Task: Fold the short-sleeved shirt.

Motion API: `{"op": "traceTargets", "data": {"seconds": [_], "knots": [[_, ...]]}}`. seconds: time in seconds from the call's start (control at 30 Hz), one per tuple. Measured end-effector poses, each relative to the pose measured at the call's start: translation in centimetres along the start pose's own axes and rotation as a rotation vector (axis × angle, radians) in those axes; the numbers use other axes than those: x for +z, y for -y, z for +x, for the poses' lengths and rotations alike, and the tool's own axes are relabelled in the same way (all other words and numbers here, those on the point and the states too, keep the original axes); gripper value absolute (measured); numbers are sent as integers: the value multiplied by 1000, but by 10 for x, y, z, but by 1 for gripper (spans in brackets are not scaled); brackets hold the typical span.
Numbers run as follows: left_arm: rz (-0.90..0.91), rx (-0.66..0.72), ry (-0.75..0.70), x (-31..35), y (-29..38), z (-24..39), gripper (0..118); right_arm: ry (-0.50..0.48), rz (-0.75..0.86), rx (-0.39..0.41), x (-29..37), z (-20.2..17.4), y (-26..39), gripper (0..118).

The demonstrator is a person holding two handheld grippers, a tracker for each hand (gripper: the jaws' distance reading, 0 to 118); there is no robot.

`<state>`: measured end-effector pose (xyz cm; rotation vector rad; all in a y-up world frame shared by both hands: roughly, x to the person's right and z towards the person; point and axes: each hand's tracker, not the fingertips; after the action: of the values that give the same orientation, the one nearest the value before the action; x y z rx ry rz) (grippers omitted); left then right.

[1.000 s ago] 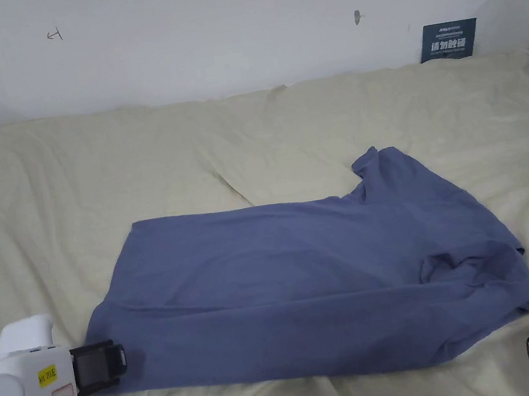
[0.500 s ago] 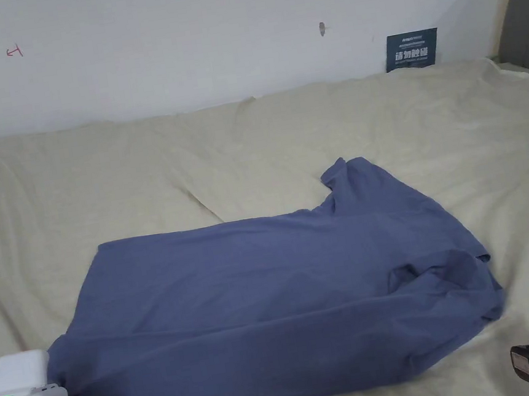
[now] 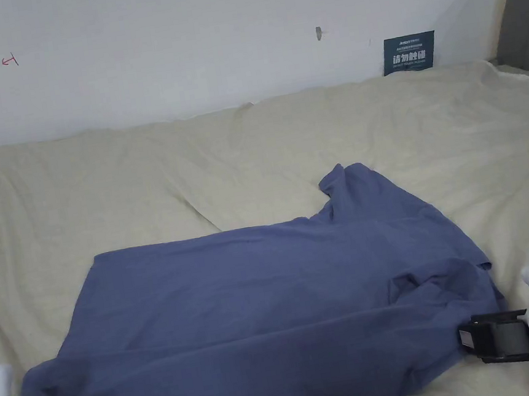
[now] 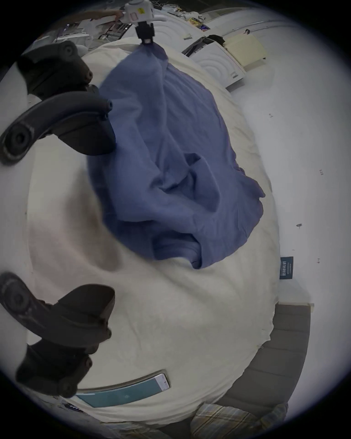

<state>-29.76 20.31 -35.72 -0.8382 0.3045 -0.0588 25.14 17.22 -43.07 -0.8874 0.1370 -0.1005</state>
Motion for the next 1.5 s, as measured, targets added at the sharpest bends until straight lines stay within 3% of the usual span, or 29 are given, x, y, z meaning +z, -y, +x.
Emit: {"op": "traceTargets", "data": {"seconds": [0.1,0.2,0.3,0.4,0.43,0.63,0.83,0.97,1.23,1.27,1.3,1.33,1.37,1.4,1.43,1.47,1.5], "knots": [[-4,7,15,2,2,-3,11,-36,-20,-38,-17,0,-3,110],[-14,39,35,-1,2,-7,11,-6,-54,-69,-26,-4,-1,109],[-13,32,40,-2,3,-9,9,49,-10,-29,-17,-12,3,80],[-15,61,73,-1,3,-9,7,30,20,-32,-6,-11,6,25],[-14,62,84,-1,4,-8,6,27,21,-35,-4,-10,7,13],[-7,31,84,4,6,-3,5,33,54,-39,11,-12,5,5],[-3,76,121,20,13,-19,5,-17,64,-85,42,-6,12,4],[-3,82,133,38,31,-24,5,7,67,-34,67,-11,29,4],[-93,88,133,68,98,-27,5,69,-2,-35,98,11,89,6],[-98,68,157,67,105,-27,5,47,-8,-40,97,14,95,14],[-105,62,168,66,109,-27,5,49,-6,-52,96,16,98,34],[-111,66,165,64,110,-26,9,81,-12,-79,95,16,99,72],[-116,74,159,65,112,-24,20,137,-12,-112,92,23,99,92],[-101,96,148,68,113,-22,42,142,5,-130,95,25,99,97],[-78,111,143,71,113,-21,71,103,44,-144,101,29,100,96],[-57,119,152,74,111,-22,71,77,103,-169,110,32,100,96],[-49,134,162,76,108,-23,81,58,126,-185,119,25,96,96]]}}
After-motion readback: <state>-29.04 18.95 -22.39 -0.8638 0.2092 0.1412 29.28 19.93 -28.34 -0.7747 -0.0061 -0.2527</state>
